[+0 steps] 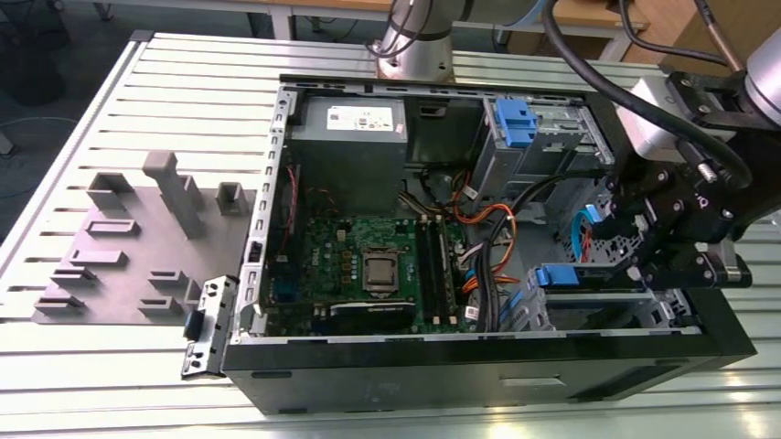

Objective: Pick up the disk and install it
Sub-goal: 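Insert the first disk wire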

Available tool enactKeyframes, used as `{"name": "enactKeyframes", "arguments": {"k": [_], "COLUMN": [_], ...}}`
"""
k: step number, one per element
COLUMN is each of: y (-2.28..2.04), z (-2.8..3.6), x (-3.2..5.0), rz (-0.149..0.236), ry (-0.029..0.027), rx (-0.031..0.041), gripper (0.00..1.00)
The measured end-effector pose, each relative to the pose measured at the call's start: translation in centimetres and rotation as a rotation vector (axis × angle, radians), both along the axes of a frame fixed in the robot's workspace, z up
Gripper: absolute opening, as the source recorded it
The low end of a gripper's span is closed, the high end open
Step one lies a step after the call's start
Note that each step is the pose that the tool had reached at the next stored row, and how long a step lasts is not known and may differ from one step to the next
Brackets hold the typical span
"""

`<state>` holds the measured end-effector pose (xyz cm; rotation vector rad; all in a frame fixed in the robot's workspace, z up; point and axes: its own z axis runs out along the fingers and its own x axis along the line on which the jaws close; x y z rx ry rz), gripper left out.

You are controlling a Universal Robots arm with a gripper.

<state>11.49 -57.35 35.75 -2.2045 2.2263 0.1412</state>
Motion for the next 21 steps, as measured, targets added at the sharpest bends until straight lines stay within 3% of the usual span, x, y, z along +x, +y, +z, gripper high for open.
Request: {"name": "enactKeyframes", "arguments": {"k": [4,8,12,18,21], "y": [0.24,0.37,0.59,1.78,2.13], "z": [0.06,0.63,0.58,0.24,-0.04], "x": [0.0,0.0,0.0,0.0,0.05], "rz": [0.0,0.0,0.0,0.0,0.0], "ry": [0.0,0.0,-0.0001,-0.0002,-0.0002], "rx": [0.0007,0.0023,0.0051,0.0065,0.0065], "gripper": [0.48,0.48,0.48,0.48,0.48]}}
